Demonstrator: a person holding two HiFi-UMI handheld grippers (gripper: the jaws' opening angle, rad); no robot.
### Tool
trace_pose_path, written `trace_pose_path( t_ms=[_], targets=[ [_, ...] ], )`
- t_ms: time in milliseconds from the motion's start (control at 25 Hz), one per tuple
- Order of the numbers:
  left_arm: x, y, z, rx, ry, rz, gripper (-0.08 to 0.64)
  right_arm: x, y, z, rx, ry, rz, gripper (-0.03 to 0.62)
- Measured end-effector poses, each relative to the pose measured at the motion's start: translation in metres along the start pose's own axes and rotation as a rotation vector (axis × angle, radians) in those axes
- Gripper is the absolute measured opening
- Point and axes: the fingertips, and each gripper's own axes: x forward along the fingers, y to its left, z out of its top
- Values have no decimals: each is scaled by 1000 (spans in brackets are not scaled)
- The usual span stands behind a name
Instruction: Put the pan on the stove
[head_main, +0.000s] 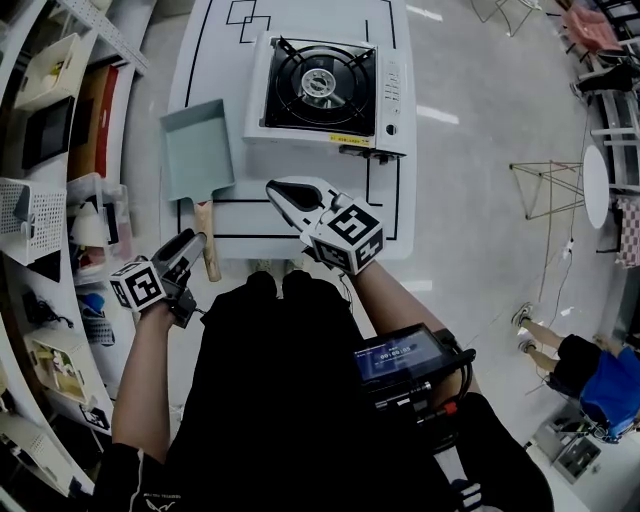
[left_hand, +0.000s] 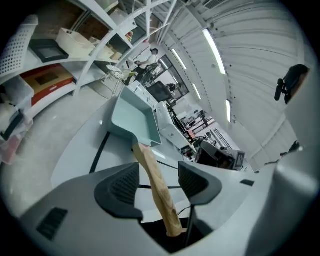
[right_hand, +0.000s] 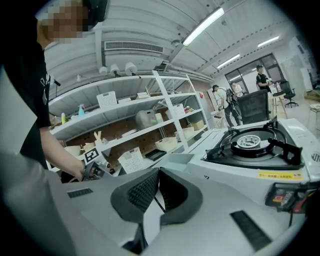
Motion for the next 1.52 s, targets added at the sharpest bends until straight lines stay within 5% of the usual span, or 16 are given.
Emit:
trace_pose_path(
  t_ms=[400, 600, 1120, 1520],
  targets=[
    [37, -3, -27, -33, 190, -53, 272, -5, -5, -4, 26, 3, -54, 26],
    [48, -6, -17, -33, 193, -73, 272, -11, -7, -6, 26, -1, -79, 26],
    [50, 4, -15, -246, 206, -186, 136, -31, -7, -9, 45, -24, -161, 26],
    [52, -2, -13, -342, 150, -269, 110, -44, 2, -20, 73, -25, -204, 26]
  ],
)
